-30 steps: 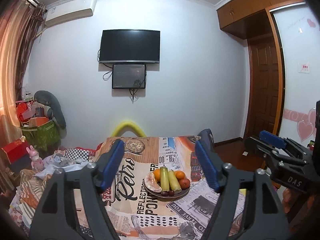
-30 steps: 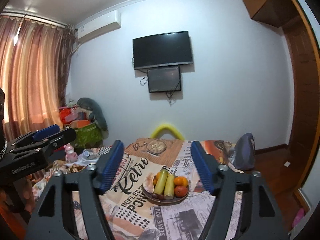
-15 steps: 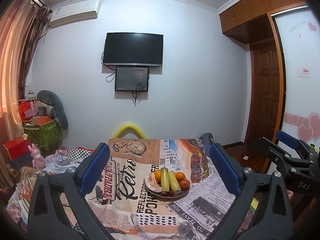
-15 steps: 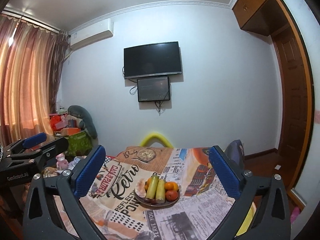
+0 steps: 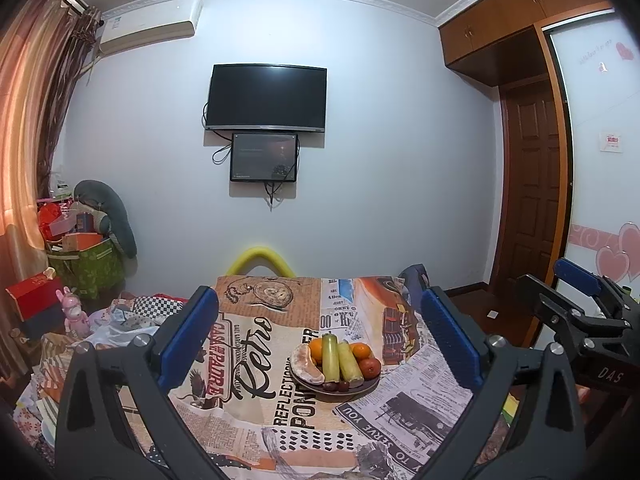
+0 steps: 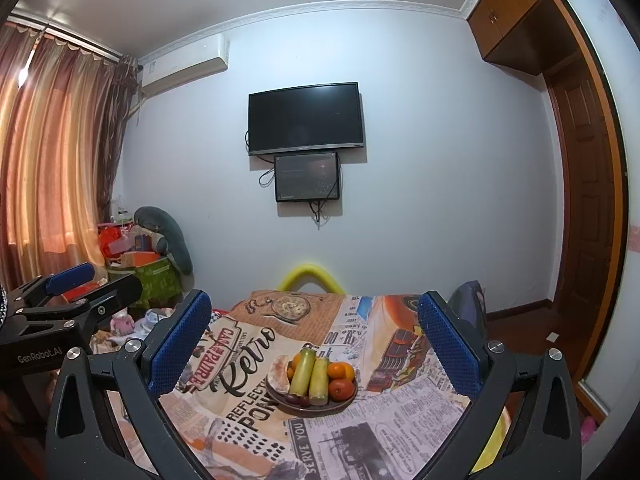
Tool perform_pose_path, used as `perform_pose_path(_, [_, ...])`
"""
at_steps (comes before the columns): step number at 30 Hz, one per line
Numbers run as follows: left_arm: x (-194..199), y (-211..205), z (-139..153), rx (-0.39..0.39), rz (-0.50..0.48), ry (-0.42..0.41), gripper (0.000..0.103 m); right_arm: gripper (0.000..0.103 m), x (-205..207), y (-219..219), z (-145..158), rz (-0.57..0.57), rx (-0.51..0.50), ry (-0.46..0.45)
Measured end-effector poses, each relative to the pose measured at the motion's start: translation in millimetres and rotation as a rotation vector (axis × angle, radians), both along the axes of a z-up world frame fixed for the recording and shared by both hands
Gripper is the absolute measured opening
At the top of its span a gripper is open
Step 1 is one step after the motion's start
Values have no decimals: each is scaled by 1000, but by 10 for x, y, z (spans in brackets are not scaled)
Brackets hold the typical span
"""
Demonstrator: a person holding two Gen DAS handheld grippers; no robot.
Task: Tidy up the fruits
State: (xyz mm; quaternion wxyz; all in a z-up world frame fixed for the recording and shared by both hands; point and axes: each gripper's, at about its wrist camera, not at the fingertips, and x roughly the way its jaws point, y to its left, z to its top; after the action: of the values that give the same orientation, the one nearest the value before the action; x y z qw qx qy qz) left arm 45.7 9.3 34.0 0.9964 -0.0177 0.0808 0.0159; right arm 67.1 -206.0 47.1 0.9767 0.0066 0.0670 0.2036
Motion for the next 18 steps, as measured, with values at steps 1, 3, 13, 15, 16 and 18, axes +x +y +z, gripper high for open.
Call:
perform_pose_path(1, [-1, -2, 0, 1, -1, -1, 102, 103, -2, 0, -3, 0, 0, 0])
perform_pose_path(3, [-7, -2, -1, -1, -3, -3, 102, 103, -4, -2, -5, 1, 1, 1])
perform_pose_path(13, [-34, -9, 7, -4, -19, -5, 103, 103, -27, -11, 20, 3, 2, -2])
perform_pose_path(15, [-35, -11, 8, -3, -20, -5, 103, 103, -28, -10, 24, 3, 1, -3])
perform_pose_path(16, [-37, -13, 8, -2, -23, -5, 103, 103, -31, -12, 29, 2, 1, -4])
perform_pose_path(18, [-52, -22, 5, 5, -24, -8, 103, 103, -44, -16, 43, 1, 0, -8])
